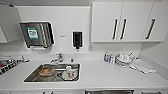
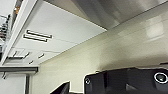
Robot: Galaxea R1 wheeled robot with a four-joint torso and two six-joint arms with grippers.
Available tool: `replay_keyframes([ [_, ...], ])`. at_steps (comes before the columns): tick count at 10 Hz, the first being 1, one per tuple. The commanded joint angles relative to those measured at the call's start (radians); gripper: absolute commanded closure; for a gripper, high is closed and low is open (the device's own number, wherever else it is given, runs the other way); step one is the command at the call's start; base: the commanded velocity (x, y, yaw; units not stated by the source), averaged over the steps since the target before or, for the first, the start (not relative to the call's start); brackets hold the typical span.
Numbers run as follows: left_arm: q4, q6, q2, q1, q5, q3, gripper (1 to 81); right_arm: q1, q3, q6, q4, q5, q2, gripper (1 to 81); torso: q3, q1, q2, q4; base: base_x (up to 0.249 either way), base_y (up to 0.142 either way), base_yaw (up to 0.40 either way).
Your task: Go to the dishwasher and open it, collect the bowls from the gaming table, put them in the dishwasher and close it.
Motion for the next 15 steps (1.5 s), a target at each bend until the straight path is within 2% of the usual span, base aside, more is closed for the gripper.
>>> replay_keyframes([
  [1, 0.044, -0.002, -0.107, -0.083, 0.012, 0.06, 1.0, 0.103, 0.063, 0.033, 0.011, -0.047, -0.073, 1.0, -0.09, 0.062, -0.096, 0.0, 0.0, 0.0, 0.0],
  [3, 0.033, -0.014, -0.109, -0.12, 0.012, 0.033, 1.0, 0.13, 0.104, 0.033, 0.011, -0.047, -0.088, 1.0, -0.065, 0.109, -0.169, 0.0, 0.0, 0.0, 0.0],
  [4, 0.033, -0.052, -0.113, -0.151, 0.017, 0.015, 1.0, 0.147, 0.124, 0.036, 0.011, -0.045, -0.097, 1.0, -0.082, 0.125, -0.193, 0.0, 0.0, 0.0, 0.0],
  [5, 0.044, -0.104, -0.126, -0.175, 0.018, 0.005, 1.0, 0.156, 0.137, 0.041, 0.011, -0.04, -0.106, 1.0, -0.09, 0.143, -0.221, 0.0, 0.0, 0.0, 0.0],
  [8, 0.051, -0.203, -0.169, -0.252, 0.046, 0.048, 1.0, 0.164, 0.144, 0.047, 0.012, -0.037, -0.111, 1.0, -0.099, 0.212, -0.33, 0.0, 0.0, 0.0, 0.0],
  [11, 0.096, -0.216, -0.207, -0.297, 0.055, 0.125, 1.0, 0.166, 0.144, 0.068, 0.011, -0.036, -0.111, 1.0, -0.099, 0.283, -0.443, 0.0, 0.0, 0.0, 0.0],
  [12, 0.128, -0.216, -0.21, -0.304, 0.055, 0.154, 1.0, 0.172, 0.144, 0.079, 0.011, -0.036, -0.111, 1.0, -0.127, 0.305, -0.48, 0.0, 0.0, 0.0, 0.0],
  [14, 0.179, -0.216, -0.209, -0.306, 0.063, 0.174, 1.0, 0.187, 0.15, 0.099, 0.012, -0.036, -0.112, 1.0, -0.244, 0.368, -0.58, 0.0, 0.0, 0.0, 0.0],
  [15, 0.185, -0.216, -0.207, -0.306, 0.084, 0.18, 1.0, 0.195, 0.155, 0.102, 0.012, -0.036, -0.111, 1.0, -0.213, 0.356, -0.562, 0.0, 0.0, 0.0, 0.0],
])
